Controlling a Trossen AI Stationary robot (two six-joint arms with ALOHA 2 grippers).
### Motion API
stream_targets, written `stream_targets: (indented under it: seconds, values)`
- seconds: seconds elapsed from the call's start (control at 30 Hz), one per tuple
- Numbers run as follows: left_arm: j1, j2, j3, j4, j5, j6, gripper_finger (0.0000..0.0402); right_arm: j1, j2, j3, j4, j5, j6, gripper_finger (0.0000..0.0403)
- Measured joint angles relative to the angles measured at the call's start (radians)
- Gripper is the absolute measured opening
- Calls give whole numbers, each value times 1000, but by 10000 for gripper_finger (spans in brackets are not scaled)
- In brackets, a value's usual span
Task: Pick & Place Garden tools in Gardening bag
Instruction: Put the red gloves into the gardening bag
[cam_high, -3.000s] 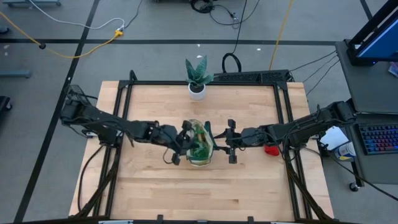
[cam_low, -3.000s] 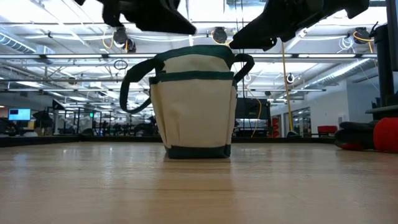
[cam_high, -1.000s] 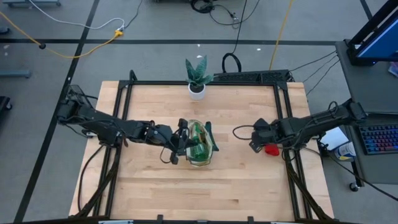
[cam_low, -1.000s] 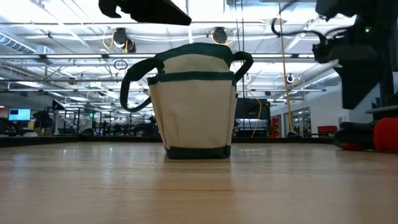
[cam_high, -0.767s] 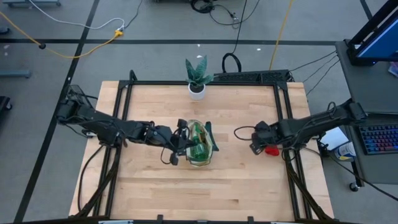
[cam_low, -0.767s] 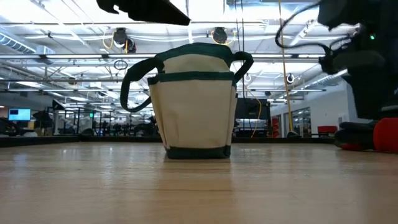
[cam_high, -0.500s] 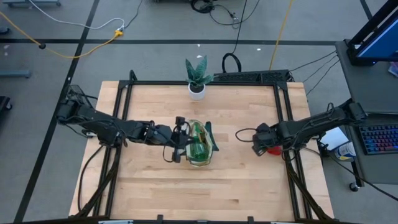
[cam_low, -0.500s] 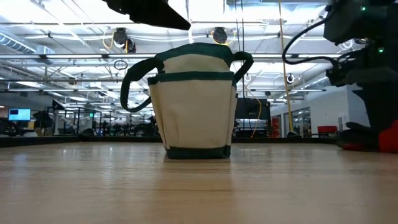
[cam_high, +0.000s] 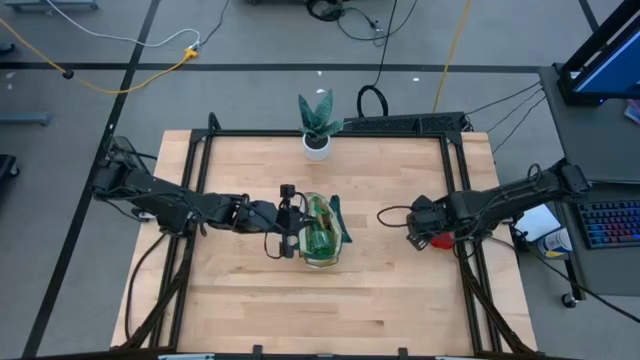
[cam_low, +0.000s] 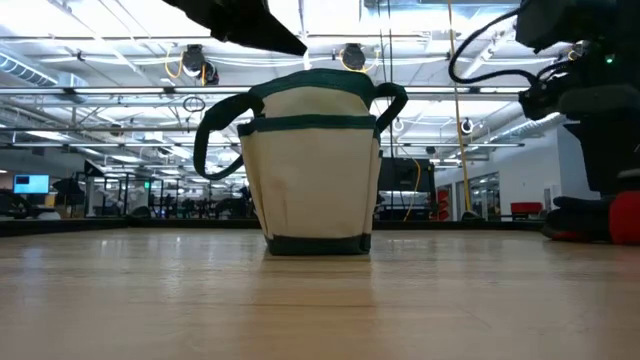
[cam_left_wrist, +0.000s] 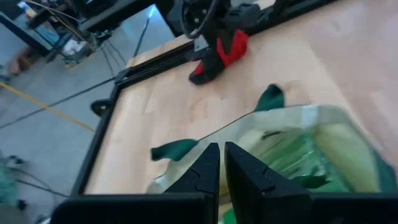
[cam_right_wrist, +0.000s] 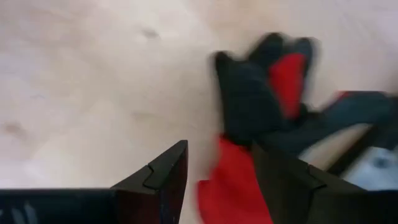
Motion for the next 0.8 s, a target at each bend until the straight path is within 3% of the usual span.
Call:
stream_targets:
  seconds: [0.2, 0.33, 0.6, 0.8]
  values:
    - [11, 0, 0, -6, -46, 49, 34, -1, 0, 2, -115, 23, 66, 171]
    - [17, 0, 0, -7, -46, 38, 56, -1, 0, 2, -156, 23, 109, 171]
    - [17, 0, 0, -54, -45, 28, 116, -1, 0, -43, -60, 12, 101, 171]
    - [17, 0, 0, -79, -45, -4, 128, -3, 11, -47, -57, 8, 90, 171]
